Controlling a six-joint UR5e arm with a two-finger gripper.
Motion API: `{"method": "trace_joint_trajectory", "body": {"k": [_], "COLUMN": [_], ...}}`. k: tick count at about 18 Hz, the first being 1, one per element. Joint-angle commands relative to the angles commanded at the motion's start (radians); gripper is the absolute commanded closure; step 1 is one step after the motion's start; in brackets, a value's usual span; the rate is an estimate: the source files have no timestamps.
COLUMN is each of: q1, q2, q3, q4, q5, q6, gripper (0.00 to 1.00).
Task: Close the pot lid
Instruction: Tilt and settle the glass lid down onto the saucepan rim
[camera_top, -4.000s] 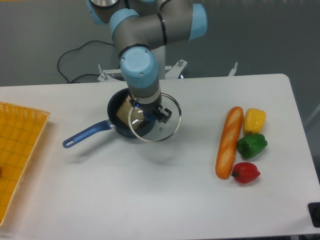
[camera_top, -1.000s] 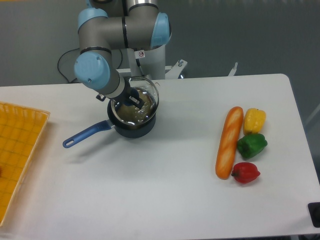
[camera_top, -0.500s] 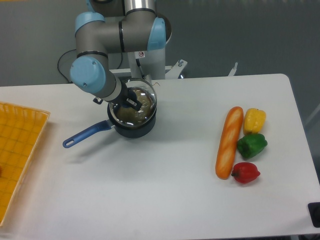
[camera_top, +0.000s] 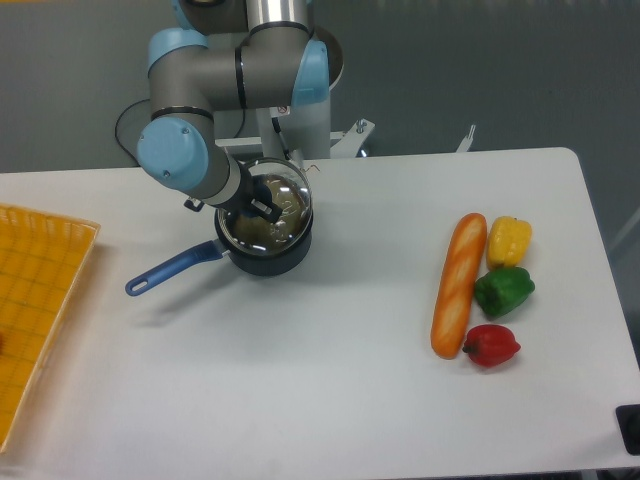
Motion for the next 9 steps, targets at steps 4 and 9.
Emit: {"method": "trace_joint_trajectory", "body": {"k": [4, 9], "q1": [0.000, -0.002], "q2": [0.000, -0.002], "q3": [0.000, 0.000], "q4": [0.000, 0.000], "q5": [0.002, 0.014], "q6": [0.000, 0.000], "gripper": [0.58, 0.58]}}
